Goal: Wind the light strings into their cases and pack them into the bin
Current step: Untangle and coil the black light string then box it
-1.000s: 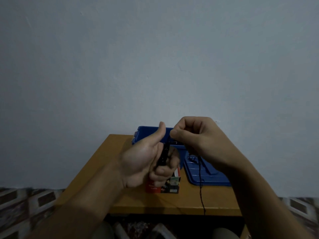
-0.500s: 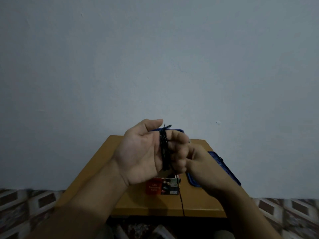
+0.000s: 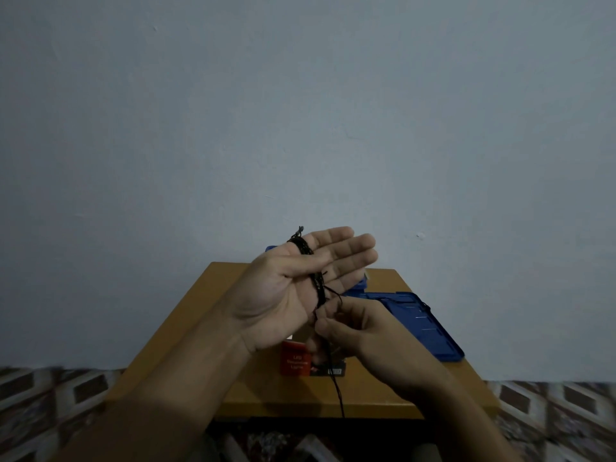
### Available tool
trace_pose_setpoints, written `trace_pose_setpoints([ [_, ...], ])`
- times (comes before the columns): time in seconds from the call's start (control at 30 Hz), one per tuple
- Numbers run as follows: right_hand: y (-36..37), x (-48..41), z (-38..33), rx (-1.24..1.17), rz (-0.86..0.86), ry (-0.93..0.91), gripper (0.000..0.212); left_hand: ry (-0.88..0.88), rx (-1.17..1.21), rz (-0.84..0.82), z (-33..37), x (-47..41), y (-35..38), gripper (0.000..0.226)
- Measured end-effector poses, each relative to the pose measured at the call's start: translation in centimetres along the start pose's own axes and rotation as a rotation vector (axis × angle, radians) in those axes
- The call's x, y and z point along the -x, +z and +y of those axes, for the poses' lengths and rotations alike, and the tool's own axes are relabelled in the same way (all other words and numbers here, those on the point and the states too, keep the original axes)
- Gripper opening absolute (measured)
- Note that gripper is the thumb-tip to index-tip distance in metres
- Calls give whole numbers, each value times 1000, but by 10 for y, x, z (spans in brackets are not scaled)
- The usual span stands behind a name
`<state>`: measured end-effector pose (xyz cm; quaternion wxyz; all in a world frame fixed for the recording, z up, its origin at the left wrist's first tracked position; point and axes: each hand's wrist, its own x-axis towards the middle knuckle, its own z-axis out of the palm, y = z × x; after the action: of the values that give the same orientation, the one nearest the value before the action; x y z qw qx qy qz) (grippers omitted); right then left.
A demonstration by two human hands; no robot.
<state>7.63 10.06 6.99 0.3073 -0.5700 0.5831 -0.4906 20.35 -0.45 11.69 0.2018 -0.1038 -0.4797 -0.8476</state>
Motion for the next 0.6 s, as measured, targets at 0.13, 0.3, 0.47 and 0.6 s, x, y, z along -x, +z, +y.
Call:
trace_pose_setpoints([
  [0.13, 0, 0, 1, -8, -9, 24, 17, 22, -50, 58, 3, 1, 2, 47],
  [0.3, -1, 2, -3, 1, -14, 11, 17, 69, -58, 126, 1, -1, 3, 57],
  [0.47, -2, 2, -4, -3, -11, 20, 16, 75, -92, 184, -1, -2, -1, 50],
  [0.6, -3, 3, -5, 3, -10, 21, 18, 77, -65, 245, 0, -1, 1, 46],
])
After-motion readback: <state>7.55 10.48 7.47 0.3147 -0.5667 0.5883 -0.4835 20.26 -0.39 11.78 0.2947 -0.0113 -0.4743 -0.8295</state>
